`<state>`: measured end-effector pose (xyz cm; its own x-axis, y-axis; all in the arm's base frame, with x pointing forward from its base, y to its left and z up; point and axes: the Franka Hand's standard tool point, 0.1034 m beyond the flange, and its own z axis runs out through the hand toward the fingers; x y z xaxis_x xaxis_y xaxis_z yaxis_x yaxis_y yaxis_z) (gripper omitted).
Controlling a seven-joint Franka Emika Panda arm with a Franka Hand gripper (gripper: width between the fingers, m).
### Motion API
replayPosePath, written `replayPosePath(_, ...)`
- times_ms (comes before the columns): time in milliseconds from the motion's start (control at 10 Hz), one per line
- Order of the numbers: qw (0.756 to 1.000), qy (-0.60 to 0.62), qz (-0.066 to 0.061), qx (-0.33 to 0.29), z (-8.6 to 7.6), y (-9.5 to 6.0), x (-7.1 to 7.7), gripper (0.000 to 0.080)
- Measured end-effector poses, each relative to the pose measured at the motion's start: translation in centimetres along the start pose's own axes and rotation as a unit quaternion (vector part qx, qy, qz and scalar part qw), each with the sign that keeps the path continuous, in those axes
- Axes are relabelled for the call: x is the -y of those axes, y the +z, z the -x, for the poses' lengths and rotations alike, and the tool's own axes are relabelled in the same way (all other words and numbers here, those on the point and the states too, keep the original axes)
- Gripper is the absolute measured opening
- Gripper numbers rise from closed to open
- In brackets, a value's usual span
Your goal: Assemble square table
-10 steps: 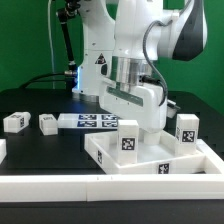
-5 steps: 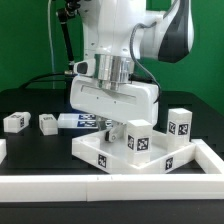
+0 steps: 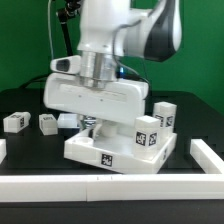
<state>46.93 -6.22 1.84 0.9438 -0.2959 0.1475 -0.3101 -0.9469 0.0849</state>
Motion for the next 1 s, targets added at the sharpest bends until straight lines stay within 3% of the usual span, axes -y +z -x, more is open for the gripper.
replayPosePath(500,0.990,-0.143,0.006,-0.003,-0.8,0.0,-0.2,0.0060)
replayPosePath(700,0.963,-0.269,0.015,-0.022,-2.9,-0.5,0.8,0.0060)
replayPosePath(800,0.947,-0.320,0.018,-0.027,-3.3,-0.6,2.6,0.0060)
replayPosePath(1000,0.930,-0.367,0.021,-0.027,-3.5,-0.7,1.9,0.0060)
